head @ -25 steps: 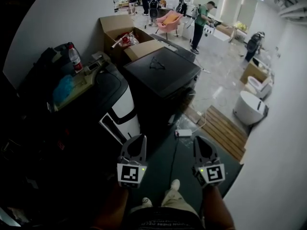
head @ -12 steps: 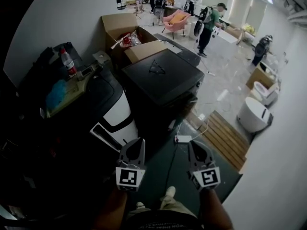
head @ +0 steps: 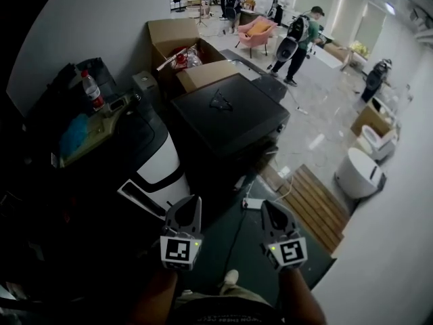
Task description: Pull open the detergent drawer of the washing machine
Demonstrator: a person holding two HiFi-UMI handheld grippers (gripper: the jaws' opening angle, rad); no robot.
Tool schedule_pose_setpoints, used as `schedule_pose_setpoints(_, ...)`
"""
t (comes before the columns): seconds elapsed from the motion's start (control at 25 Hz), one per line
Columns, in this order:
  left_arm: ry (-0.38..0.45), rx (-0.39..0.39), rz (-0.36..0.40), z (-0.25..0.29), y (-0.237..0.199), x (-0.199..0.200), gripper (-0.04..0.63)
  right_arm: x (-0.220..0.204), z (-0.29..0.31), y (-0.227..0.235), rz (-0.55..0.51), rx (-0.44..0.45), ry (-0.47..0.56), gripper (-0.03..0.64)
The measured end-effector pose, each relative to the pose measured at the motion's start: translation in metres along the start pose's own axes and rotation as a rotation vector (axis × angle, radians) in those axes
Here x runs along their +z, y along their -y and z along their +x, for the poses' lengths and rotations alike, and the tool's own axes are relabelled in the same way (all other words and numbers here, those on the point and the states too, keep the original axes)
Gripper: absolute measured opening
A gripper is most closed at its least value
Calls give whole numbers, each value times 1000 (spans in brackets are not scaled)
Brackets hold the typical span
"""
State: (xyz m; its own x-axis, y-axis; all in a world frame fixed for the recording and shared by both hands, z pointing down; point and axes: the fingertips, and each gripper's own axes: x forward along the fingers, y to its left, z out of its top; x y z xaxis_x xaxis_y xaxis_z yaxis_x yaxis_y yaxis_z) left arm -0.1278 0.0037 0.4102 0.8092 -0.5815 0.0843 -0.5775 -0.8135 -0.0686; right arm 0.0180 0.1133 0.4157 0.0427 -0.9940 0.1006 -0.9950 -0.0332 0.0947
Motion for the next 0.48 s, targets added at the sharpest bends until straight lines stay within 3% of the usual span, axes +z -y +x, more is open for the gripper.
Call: schedule_pose_setpoints(0.48,18,77,5,53,27,16,4,6,13,62,-14,46,28,-12)
